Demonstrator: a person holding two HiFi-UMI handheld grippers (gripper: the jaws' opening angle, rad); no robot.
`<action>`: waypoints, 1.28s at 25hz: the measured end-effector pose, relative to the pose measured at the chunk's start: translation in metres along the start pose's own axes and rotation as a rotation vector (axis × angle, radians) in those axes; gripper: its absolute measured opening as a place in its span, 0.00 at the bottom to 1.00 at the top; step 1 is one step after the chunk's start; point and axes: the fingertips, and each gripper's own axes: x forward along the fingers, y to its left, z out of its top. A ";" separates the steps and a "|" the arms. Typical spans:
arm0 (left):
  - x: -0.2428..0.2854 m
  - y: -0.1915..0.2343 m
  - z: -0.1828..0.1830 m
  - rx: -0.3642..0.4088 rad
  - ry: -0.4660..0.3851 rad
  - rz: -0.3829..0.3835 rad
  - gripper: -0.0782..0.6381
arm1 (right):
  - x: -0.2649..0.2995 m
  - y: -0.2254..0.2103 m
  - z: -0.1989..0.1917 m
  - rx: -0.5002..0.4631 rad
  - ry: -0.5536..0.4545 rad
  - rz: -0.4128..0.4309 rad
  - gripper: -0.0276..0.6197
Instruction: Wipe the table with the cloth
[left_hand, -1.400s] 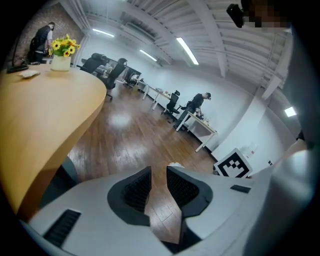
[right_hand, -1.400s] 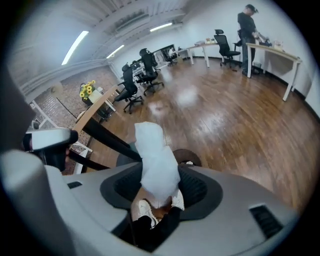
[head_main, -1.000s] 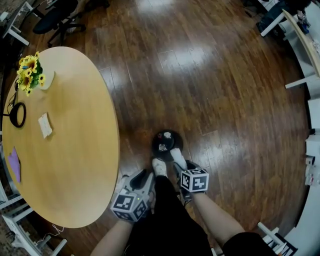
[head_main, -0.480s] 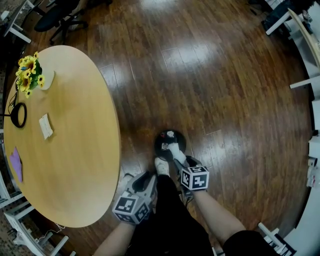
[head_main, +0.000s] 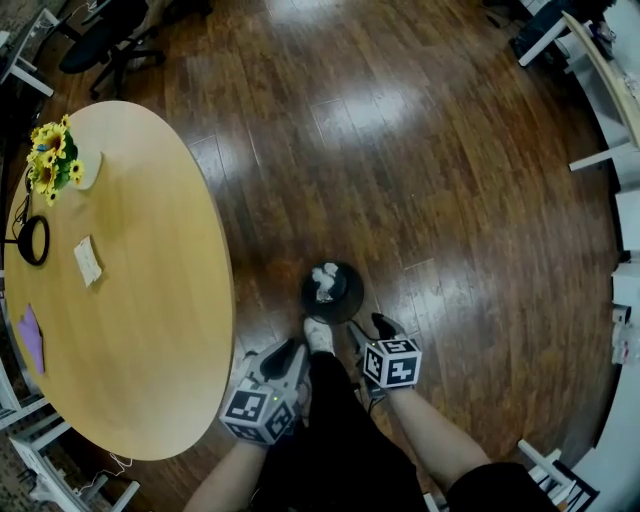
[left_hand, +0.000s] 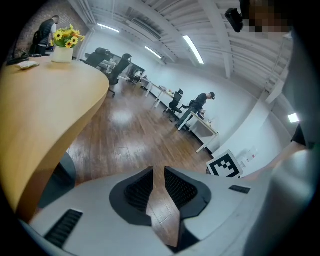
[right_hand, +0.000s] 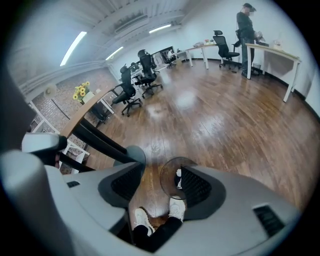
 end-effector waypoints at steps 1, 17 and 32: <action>-0.001 -0.003 0.004 0.001 -0.008 -0.007 0.21 | -0.006 0.002 0.003 -0.001 -0.016 0.002 0.44; -0.179 0.039 0.191 0.076 -0.559 0.117 0.12 | -0.175 0.111 0.171 -0.152 -0.611 0.044 0.11; -0.403 0.097 0.184 0.125 -0.901 0.388 0.11 | -0.213 0.312 0.207 -0.521 -0.776 0.328 0.05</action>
